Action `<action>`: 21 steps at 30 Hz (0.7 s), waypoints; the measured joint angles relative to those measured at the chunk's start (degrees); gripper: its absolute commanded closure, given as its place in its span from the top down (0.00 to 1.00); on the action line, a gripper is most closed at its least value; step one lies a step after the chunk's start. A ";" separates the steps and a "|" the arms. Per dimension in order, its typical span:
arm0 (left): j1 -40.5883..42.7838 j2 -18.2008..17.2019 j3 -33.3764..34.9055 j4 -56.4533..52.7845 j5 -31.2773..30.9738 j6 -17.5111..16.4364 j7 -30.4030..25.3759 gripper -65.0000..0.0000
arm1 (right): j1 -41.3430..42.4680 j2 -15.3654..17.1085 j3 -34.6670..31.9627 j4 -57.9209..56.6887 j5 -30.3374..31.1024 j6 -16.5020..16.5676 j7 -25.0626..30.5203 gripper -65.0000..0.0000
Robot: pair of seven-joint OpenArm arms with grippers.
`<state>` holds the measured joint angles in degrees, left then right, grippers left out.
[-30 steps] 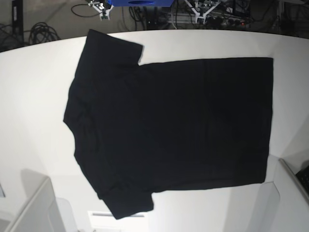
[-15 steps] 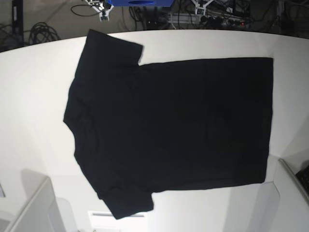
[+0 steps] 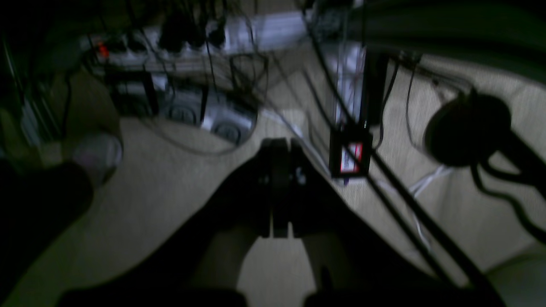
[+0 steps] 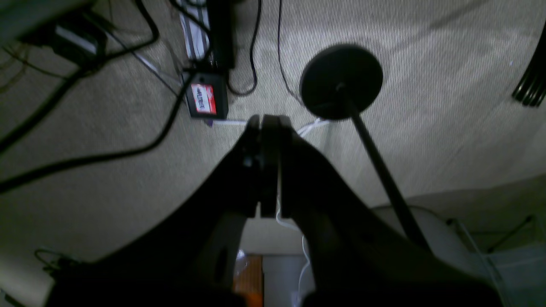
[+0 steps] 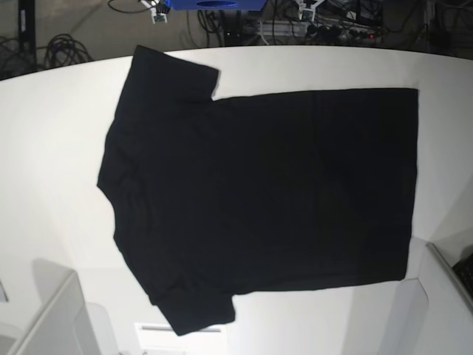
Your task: Fold the T-shirt properly
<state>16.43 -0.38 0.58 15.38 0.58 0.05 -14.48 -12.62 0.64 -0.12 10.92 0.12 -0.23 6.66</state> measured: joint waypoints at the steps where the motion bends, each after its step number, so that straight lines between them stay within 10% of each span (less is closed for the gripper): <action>1: 0.33 0.00 0.00 0.00 0.00 0.00 -1.07 0.00 | -0.02 0.00 0.00 0.00 0.00 0.00 0.02 0.00; 21: 24.87 -7.78 0.15 27.02 -0.33 -0.07 -9.31 0.00 | -19.89 1.97 0.28 22.60 0.46 -0.31 0.48 0.00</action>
<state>41.30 -8.16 0.73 42.39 0.25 -0.01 -23.79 -32.51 2.61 0.16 33.52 0.58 -0.54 7.14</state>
